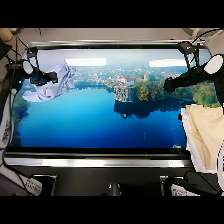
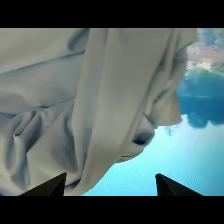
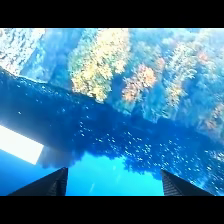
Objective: Fold the shirts.
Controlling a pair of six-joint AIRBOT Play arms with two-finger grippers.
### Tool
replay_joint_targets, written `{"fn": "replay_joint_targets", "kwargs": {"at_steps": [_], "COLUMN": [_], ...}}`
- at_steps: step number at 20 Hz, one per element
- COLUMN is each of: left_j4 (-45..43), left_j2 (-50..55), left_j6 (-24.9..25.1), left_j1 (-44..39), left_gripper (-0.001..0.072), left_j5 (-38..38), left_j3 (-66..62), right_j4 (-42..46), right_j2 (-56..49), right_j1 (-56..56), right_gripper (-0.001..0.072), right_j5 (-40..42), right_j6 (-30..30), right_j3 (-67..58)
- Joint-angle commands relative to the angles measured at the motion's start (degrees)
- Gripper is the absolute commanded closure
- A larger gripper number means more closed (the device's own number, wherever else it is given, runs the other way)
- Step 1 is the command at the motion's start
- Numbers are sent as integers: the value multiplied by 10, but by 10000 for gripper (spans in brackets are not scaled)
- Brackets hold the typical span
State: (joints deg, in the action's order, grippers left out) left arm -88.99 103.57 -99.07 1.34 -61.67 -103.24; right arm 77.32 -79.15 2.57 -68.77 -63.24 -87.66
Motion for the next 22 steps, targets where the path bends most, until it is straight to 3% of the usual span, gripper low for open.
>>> {"fn": "replay_joint_targets", "kwargs": {"at_steps": [1,4,5,6,8,12,15,19,22], "left_j4": [22,23,23,23,23,27,27,27,27], "left_j2": [153,186,189,186,158,-17,-194,-359,-406], "left_j6": [0,0,0,0,1,113,155,151,98], "left_j1": [30,29,29,29,29,-17,-89,-201,-277], "left_gripper": [65,89,301,593,676,685,685,686,685], "left_j5": [-106,-80,-83,-92,-82,-22,16,15,6], "left_j3": [-140,-139,-139,-140,-140,-140,-139,-91,-23], "right_j4": [-30,-30,-30,-30,-30,-16,31,45,67], "right_j2": [-7,-12,-12,-12,-10,21,70,178,255], "right_j1": [0,0,0,0,0,0,0,0,0], "right_gripper": [88,86,86,87,87,88,89,89,89], "right_j5": [-3,-2,2,10,29,73,73,16,-56], "right_j6": [2,16,16,16,35,92,90,89,89], "right_j3": [-1,-1,-1,-1,-1,-43,-97,-125,-125]}}
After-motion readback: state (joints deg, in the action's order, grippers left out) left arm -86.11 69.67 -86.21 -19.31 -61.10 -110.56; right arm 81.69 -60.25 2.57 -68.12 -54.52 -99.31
